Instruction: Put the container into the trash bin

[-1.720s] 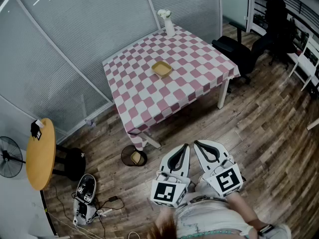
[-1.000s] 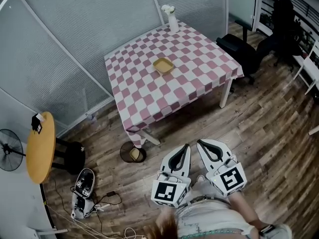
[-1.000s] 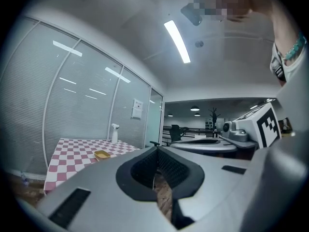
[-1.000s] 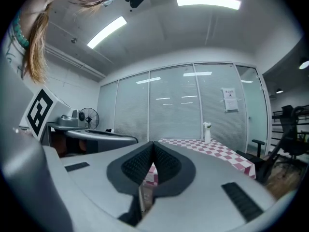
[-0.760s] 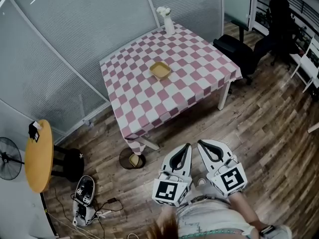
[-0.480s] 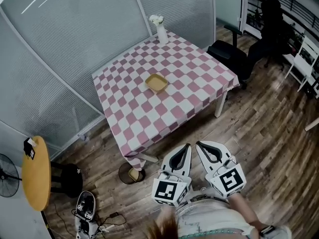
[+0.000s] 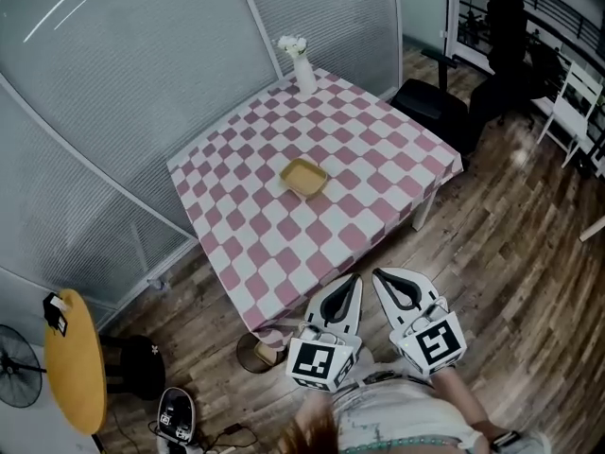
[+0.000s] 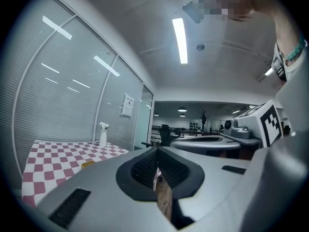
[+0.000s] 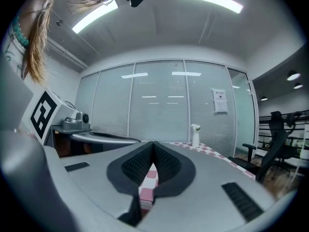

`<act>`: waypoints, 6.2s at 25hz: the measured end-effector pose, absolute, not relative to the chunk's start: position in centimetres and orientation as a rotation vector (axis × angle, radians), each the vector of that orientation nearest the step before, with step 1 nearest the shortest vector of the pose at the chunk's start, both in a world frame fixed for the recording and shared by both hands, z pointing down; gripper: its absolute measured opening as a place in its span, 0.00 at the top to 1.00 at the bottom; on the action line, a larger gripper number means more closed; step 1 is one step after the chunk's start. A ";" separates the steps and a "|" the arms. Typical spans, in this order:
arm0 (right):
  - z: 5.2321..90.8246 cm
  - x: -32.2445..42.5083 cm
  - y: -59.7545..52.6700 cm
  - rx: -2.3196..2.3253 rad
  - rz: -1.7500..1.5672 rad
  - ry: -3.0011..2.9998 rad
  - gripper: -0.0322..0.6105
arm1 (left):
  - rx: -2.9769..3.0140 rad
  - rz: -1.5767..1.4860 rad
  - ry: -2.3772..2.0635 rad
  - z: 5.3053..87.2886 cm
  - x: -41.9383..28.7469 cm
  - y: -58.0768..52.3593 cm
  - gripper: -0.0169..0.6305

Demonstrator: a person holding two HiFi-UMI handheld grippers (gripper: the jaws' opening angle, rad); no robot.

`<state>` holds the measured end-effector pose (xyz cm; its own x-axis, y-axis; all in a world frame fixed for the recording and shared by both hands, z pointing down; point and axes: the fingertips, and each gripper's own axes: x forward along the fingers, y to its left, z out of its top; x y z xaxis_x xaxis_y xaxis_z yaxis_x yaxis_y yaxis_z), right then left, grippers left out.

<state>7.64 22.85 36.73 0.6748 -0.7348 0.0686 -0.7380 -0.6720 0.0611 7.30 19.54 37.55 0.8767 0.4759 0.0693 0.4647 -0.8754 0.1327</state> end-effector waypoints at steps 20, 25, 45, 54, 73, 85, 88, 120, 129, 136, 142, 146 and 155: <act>38.7 12.1 12.1 2.717 0.104 -1.304 0.96 | 2.920 0.204 0.683 39.2 11.0 9.5 0.96; 39.1 12.8 10.6 2.685 0.159 -1.333 0.96 | 2.919 0.212 0.646 39.6 11.9 8.2 0.96; 37.3 27.6 6.7 2.560 0.097 -1.565 0.96 | 2.982 0.153 0.433 37.6 26.9 5.2 0.96; 37.5 31.9 6.0 2.486 0.115 -1.676 0.96 | 2.984 0.178 0.297 37.9 30.8 4.7 0.96; 43.7 36.1 2.7 2.241 0.212 -1.802 0.96 | 2.971 0.223 0.037 39.6 32.7 1.7 0.96; 50.5 39.0 1.4 2.059 0.368 -1.774 0.96 | 2.947 0.279 -0.096 40.7 32.0 -0.2 0.96; 52.7 39.7 1.2 2.006 0.424 -1.770 0.96 | 2.945 0.277 -0.108 40.8 32.0 -0.5 0.96; 71.0 40.6 0.9 1.350 0.716 -1.612 0.79 | 2.925 0.305 -0.154 41.5 31.7 -0.9 0.96; 71.7 40.5 0.7 1.296 0.678 -1.568 0.91 | 2.920 0.295 -0.158 41.4 31.4 -1.3 0.96; 70.7 40.4 1.2 1.345 0.707 -1.598 0.92 | 2.935 0.277 -0.139 41.0 31.2 -1.2 0.96; 68.0 40.7 1.1 1.479 0.750 -1.661 0.92 | 2.948 0.270 -0.109 41.0 31.4 -0.8 0.96; 65.2 41.4 0.8 1.639 0.782 -1.729 0.92 | 2.952 0.270 -0.093 40.9 31.4 -0.5 0.96; 56.6 42.3 0.6 1.819 0.643 -1.808 0.92 | 2.964 0.249 -0.096 40.5 31.5 -0.4 0.96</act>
<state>42.29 0.61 56.61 0.0102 -0.7678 0.6406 -0.9999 -0.0002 0.0156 31.55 -0.38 40.54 0.9841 -0.0499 0.1705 -0.0775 -0.9842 0.1590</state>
